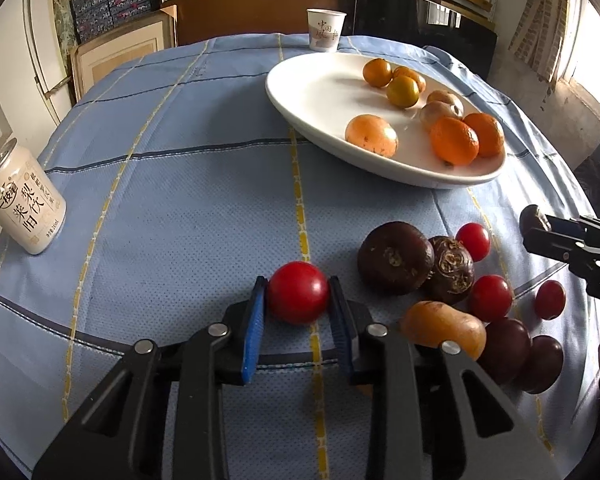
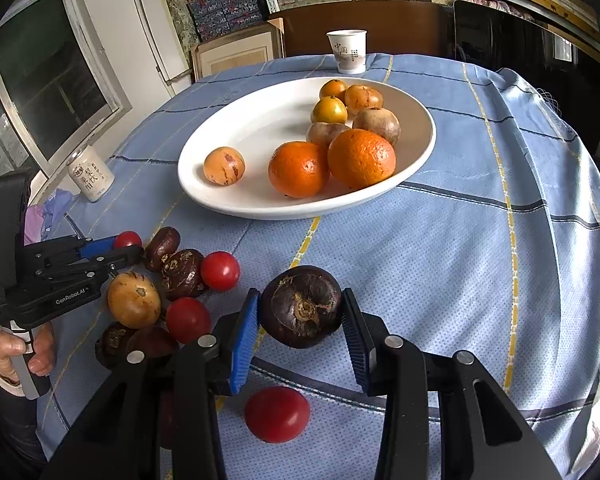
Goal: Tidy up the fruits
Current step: 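Grasp a dark passion fruit with the right gripper while the left gripper grasps a red tomato, then lower both held fruits onto the white plate and open both grippers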
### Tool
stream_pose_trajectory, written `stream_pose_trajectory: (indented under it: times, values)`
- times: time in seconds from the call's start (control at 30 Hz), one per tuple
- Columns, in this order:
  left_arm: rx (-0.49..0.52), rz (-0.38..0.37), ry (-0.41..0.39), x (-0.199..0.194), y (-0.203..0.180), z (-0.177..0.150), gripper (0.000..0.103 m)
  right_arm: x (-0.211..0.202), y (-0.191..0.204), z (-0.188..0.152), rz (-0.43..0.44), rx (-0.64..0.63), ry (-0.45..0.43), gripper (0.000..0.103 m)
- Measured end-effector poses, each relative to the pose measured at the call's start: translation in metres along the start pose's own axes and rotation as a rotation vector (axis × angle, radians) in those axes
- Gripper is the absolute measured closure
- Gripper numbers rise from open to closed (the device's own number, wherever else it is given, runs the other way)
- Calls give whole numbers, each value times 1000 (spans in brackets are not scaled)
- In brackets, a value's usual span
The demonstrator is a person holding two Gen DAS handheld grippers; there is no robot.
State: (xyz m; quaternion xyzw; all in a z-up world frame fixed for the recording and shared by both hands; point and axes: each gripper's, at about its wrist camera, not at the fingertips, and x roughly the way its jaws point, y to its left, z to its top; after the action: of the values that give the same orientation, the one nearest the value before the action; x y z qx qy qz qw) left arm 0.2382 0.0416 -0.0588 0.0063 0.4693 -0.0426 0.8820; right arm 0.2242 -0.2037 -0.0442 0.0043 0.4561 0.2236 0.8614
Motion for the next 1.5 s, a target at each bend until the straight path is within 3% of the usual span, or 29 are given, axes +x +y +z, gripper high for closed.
stream_pose_trajectory:
  times: [0.23,0.47,0.63,0.8,0.93,0.97,1.0,1.03,1.07,1.23,1.4,1.5]
  values:
    - [-26,-6,-44,-12,3,2,74,-8,-3,3,16,9,-43,62]
    - [-40,-107,-121,-26,-3,38,74,-26,2,30,18,-12,-256,62]
    - [-2,-142,-112,-7,-18,87,74,-3,3,57,53,16,-225,62]
    - [50,-86,-106,20,-35,114,74,20,10,73,56,-19,-196,62]
    - [21,-85,-92,34,-30,123,72,28,15,77,85,-40,-191,62]
    - [7,-79,-90,36,-27,123,55,26,15,76,84,-35,-204,61]
    - [-5,-74,-92,35,-25,122,40,22,15,74,88,-32,-211,51]
    - [-23,-61,-112,28,-21,118,15,17,14,72,95,-32,-223,46]
    - [-34,-51,-142,21,-18,113,8,10,14,70,101,-35,-239,46]
    - [-59,-33,-230,-16,-9,87,4,-18,12,54,132,-42,-269,46]
    - [-97,-16,-164,-14,-1,51,4,-26,5,38,112,-5,-264,46]
    - [-111,-15,-177,-24,2,43,4,-22,2,33,122,16,-237,44]
